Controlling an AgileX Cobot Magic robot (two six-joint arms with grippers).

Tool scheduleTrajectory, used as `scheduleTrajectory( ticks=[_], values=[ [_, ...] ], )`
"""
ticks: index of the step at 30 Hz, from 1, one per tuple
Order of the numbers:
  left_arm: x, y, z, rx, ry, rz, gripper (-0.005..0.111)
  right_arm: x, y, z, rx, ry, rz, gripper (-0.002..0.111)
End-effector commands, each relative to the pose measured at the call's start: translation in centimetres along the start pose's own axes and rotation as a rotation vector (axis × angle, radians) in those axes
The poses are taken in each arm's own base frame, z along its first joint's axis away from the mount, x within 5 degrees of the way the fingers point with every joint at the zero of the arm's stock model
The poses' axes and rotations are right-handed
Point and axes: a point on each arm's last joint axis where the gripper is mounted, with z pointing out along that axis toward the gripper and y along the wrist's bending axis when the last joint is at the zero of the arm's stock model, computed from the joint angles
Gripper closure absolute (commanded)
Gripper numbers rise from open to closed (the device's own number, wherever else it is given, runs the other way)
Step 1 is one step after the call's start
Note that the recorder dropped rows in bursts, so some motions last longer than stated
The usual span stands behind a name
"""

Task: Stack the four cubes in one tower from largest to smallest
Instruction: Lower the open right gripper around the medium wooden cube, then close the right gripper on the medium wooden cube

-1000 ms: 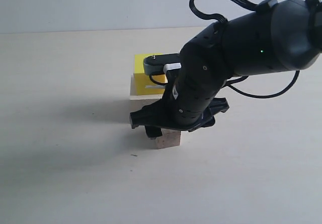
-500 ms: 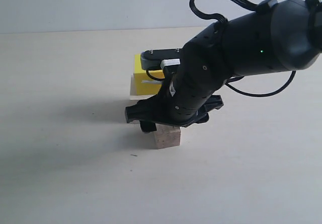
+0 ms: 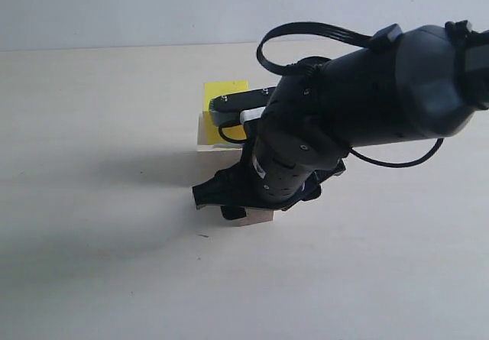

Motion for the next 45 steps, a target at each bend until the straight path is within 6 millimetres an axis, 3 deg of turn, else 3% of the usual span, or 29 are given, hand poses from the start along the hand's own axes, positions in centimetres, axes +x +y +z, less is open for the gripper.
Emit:
scheduleTrajectory(
  ticks=[1,16,23,45],
  values=[
    [0.01,-0.03,-0.02,0.006,-0.009,0.003,0.107,0.13,-0.02,-0.05,0.011,-0.013,-0.008,0.044],
    [0.01,-0.03,-0.02,0.006,-0.009,0.003,0.107,0.35,0.38,-0.05,-0.033,0.011,-0.023,0.043],
    [0.01,-0.03,-0.02,0.006,-0.009,0.003,0.107,0.21,0.52,-0.06,-0.048,-0.004,-0.029,0.020],
    [0.01,-0.03,-0.02,0.006,-0.009,0.003,0.107,-0.29,0.54,0.75,-0.040,-0.063,-0.023,0.019]
  ],
)
